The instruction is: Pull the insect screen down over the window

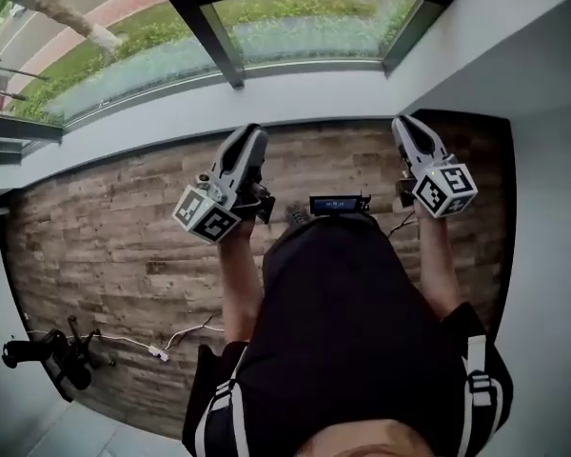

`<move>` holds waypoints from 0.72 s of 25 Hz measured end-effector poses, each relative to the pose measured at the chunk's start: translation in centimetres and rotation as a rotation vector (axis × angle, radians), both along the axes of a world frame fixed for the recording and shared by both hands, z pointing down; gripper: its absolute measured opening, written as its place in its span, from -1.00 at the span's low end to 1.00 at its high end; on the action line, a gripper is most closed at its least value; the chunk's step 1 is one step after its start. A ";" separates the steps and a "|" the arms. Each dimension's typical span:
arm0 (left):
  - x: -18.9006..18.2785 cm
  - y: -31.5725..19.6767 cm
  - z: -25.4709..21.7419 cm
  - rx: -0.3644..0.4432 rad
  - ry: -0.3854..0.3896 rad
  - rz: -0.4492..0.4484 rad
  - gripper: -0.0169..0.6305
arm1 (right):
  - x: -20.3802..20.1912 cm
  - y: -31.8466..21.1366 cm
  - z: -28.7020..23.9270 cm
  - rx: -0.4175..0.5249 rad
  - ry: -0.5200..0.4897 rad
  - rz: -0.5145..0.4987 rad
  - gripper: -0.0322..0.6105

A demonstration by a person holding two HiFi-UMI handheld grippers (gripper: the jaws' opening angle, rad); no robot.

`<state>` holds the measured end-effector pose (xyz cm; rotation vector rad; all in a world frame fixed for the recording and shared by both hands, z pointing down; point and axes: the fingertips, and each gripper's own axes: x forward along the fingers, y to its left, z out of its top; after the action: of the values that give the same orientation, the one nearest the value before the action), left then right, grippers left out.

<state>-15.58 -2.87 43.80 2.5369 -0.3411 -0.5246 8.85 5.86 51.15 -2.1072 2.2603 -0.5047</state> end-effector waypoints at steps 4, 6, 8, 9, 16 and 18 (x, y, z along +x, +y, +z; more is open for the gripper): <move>-1.7 5.0 -0.2 0.028 -0.033 -0.021 -0.79 | -1.1 5.9 -1.4 0.082 -0.052 0.010 -0.79; -1.6 6.7 -0.5 0.022 -0.044 -0.026 -0.79 | -1.0 8.4 -1.8 0.099 -0.085 0.012 -0.79; -0.7 8.8 -0.9 0.017 -0.058 -0.017 -0.79 | -0.6 11.0 -2.1 0.104 -0.113 0.015 -0.79; -0.2 10.0 -0.9 0.017 -0.068 -0.009 -0.79 | -0.2 12.4 -2.0 0.103 -0.124 0.019 -0.79; 2.3 20.4 -0.5 0.043 -0.154 0.030 -0.79 | 2.1 22.0 0.5 0.118 -0.286 0.052 -0.81; 1.8 22.9 -0.6 0.061 -0.175 0.019 -0.79 | 1.9 23.6 0.8 0.137 -0.324 0.035 -0.82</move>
<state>-13.79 20.01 43.21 2.6497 -0.3689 -0.3106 10.76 29.41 51.99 -1.8428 2.0145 -0.6192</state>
